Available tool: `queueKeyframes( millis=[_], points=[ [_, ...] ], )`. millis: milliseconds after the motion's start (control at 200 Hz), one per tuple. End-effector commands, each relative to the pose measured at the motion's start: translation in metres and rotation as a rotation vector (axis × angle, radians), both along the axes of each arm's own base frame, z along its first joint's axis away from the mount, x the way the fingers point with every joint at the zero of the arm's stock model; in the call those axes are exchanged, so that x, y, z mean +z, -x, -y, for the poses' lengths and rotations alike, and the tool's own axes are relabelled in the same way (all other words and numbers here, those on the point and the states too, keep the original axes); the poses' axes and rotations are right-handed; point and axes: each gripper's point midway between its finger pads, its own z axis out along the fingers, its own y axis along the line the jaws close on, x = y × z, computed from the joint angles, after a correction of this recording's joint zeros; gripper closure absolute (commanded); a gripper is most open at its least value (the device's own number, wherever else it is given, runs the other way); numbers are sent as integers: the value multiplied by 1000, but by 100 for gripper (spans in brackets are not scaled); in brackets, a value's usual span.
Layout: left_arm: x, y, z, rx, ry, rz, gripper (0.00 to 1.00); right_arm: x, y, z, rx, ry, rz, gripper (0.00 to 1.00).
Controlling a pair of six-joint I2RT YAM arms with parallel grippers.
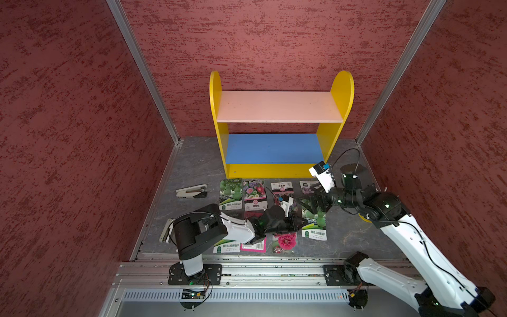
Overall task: Take the seed bag off the shelf
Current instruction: Place the seed packet at the center of the board.
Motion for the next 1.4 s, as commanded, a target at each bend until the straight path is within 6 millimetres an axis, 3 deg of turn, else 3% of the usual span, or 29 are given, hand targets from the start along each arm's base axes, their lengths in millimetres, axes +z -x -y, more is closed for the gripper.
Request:
queueKeyframes(
  millis=[0, 225, 686, 842, 947, 1047, 1242, 1398],
  points=[
    [-4, -2, 12, 47, 12, -43, 100, 17, 16, -1, 54, -33, 29, 2],
    [-13, 4, 32, 34, 31, -72, 100, 18, 19, 4, 35, -40, 50, 2],
    [-38, 13, 40, 53, 18, -139, 99, 18, 19, 7, 18, -50, 68, 2],
    [-45, 16, 42, 57, 9, -163, 85, 20, 21, 10, 6, -53, 84, 2],
    [-49, 19, 41, 62, 1, -180, 67, 21, 23, 12, -1, -58, 92, 2],
    [-53, 22, 40, 64, -11, -192, 62, 23, 23, 13, -5, -61, 101, 2],
    [-61, 25, 29, 102, -36, -213, 42, 24, 26, 16, -14, -68, 115, 2],
    [-58, 29, 24, 111, -50, -200, 20, 25, 26, 19, -30, -70, 129, 2]
  ],
)
